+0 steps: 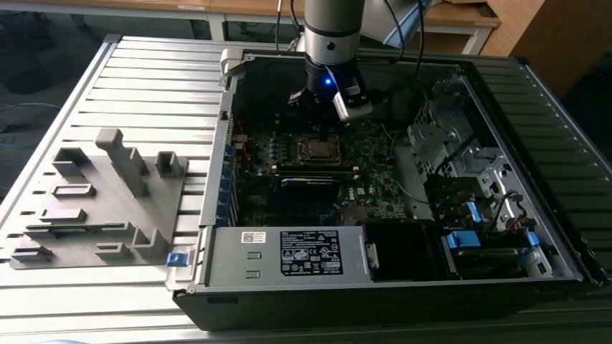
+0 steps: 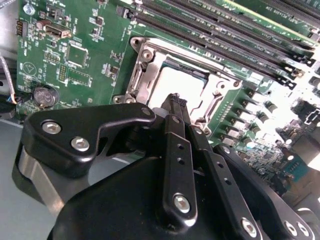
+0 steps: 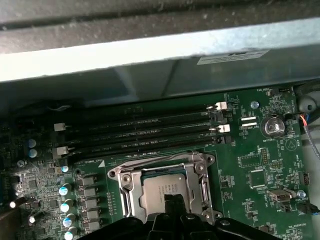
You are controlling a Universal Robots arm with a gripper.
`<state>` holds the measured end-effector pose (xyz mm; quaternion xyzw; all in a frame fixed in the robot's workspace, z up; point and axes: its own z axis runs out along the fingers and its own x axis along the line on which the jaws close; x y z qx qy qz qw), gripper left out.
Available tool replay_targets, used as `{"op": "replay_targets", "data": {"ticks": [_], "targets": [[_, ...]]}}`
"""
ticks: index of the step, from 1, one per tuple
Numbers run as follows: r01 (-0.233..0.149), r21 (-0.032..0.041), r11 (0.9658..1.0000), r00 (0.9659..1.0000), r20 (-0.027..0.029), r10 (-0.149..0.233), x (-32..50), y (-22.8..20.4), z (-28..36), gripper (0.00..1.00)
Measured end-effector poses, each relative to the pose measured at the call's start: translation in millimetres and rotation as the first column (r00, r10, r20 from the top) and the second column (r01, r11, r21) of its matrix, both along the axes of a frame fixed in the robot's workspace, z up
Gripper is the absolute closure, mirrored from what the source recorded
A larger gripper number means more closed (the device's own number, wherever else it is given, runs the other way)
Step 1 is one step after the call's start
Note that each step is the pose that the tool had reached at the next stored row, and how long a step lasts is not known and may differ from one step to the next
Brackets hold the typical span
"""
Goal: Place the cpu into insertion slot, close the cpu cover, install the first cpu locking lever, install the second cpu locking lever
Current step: 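Install the first cpu locking lever, then install the second cpu locking lever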
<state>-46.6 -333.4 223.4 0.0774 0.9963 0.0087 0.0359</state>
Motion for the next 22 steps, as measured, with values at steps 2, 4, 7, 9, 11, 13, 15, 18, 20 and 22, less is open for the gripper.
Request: {"op": "replay_targets", "data": {"ticks": [2,4,7,9,11,13,15,18,20,22], "targets": [[0.000,-0.0001,1.0000,1.0000,-0.0001,0.000,0.1,0.0,0.0,0.89],[0.000,-0.0001,1.0000,1.0000,-0.0001,0.000,4.2,0.0,-0.1,0.89],[0.000,-0.0001,1.0000,1.0000,-0.0001,0.000,8.5,0.0,-0.1,0.89],[0.000,-0.0002,1.0000,1.0000,-0.0002,0.000,8.5,0.1,0.2,0.89],[0.000,-0.0001,1.0000,1.0000,-0.0001,0.000,8.5,0.0,1.0,0.89],[0.000,-0.0001,1.0000,1.0000,0.0000,0.000,8.5,0.0,1.9,0.89],[0.000,-0.0001,1.0000,1.0000,-0.0002,0.000,8.5,0.0,3.0,0.89],[0.000,-0.0001,1.0000,1.0000,-0.0006,0.000,8.5,0.0,6.4,0.89],[0.000,-0.0001,1.0000,1.0000,-0.0010,0.000,8.5,0.0,8.9,0.89],[0.000,-0.0006,1.0000,1.0000,-0.0016,0.000,8.5,0.0,10.6,0.89]]}}
